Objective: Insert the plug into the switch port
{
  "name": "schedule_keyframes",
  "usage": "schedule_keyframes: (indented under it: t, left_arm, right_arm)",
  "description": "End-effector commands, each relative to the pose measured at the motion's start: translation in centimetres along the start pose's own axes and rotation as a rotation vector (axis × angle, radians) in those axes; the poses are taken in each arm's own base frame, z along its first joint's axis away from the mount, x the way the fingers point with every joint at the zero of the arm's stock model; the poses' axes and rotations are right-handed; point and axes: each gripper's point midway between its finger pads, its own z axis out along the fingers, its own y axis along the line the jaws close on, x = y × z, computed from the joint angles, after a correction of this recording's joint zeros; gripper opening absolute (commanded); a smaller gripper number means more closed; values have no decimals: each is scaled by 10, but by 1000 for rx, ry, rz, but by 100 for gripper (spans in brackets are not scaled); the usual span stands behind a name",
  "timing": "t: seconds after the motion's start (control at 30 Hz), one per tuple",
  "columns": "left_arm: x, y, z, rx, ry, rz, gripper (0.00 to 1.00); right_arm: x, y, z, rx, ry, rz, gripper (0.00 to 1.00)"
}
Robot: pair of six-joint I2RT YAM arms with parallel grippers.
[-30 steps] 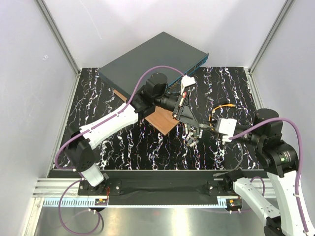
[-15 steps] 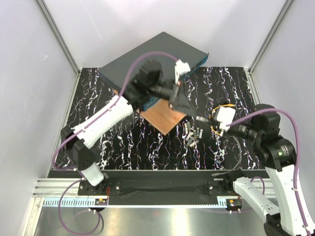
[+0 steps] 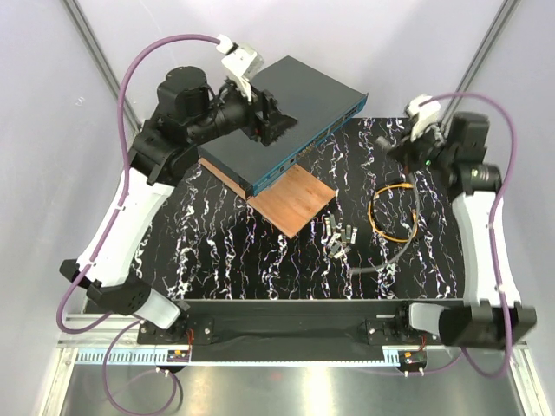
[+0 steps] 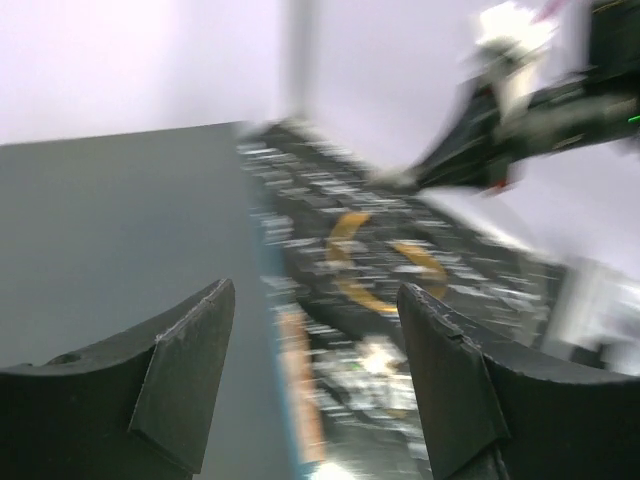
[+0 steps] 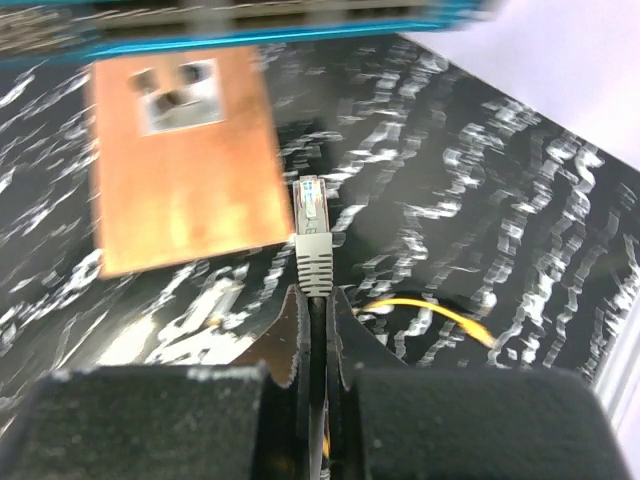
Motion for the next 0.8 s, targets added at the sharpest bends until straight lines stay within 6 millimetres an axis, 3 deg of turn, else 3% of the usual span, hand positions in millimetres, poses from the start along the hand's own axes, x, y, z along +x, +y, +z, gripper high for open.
schedule_keyframes:
  t: [0.0,0.13,0.33,0.57,0.77]
  left_arm:
    - [25,73,-7,-303,98,140,71]
    - [41,89,-6,-311,153,113,64]
    - [66,116,-2,-329,194,17,56]
    - [80,132,7,-314,216,-60,56]
    - [89,140,14,-309,227,-99,56]
  right_arm:
    - [-34,-25,0,-14,-93,10,0]
    - [-38,-28,18,-98,-79,13,0]
    - [-43,-53,49,-92,-90,34,0]
    - [-38,-77,85,-116,-82,-13,0]
    - [-32,-82,101,-169,-67,-23,0]
